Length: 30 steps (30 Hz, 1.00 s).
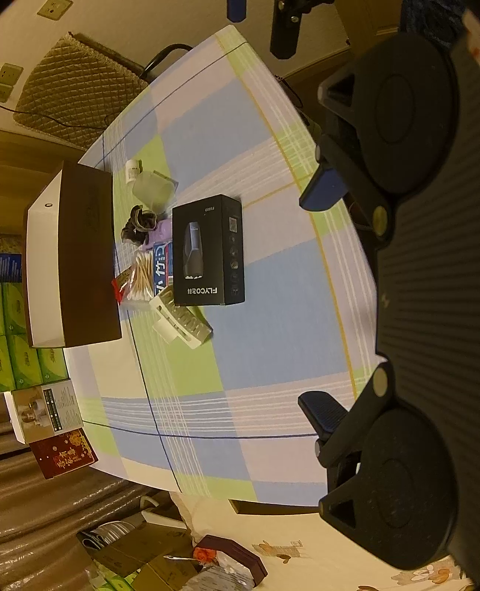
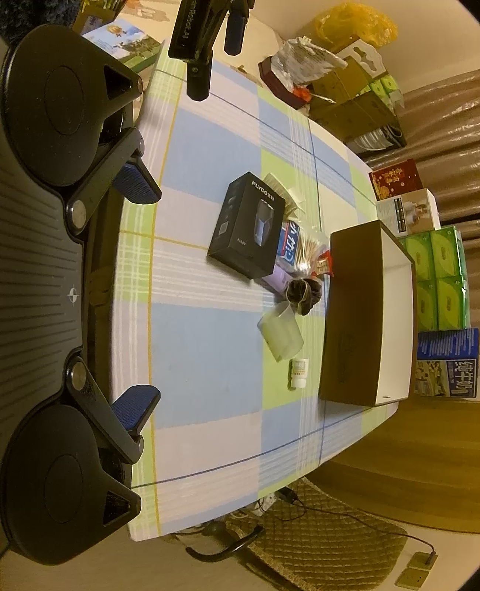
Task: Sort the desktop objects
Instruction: 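Move both grippers toward the black FLYCO box on the table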
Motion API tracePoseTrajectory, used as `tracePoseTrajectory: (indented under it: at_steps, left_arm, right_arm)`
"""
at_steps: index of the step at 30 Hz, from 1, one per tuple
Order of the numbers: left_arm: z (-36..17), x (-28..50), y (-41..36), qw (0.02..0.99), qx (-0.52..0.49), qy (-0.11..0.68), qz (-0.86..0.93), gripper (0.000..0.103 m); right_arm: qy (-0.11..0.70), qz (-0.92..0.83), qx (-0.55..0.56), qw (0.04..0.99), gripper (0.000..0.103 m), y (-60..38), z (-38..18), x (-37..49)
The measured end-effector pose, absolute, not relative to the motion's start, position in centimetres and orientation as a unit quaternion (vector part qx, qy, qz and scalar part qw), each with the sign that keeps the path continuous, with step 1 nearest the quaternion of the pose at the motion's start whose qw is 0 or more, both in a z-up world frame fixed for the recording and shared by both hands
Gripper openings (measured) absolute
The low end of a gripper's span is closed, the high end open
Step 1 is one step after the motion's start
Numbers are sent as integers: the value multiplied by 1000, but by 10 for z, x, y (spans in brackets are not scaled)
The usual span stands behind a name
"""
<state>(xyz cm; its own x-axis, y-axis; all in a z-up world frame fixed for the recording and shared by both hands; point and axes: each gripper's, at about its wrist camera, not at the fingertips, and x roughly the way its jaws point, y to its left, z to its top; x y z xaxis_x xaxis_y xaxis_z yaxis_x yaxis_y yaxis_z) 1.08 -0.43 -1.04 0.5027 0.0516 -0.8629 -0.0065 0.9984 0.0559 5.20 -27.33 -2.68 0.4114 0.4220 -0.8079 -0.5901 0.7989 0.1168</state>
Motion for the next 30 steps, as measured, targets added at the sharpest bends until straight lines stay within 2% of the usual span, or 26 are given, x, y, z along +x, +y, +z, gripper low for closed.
tracePoseTrajectory:
  at_steps: [21, 30]
  left_arm:
    - [-11, 22, 3, 868, 13, 496, 40, 102]
    - [-23, 34, 27, 862, -13, 501, 78, 102]
  right_arm:
    - [435, 337, -100, 829, 101, -262, -26, 70]
    - [399, 390, -118, 822, 101, -235, -32, 94]
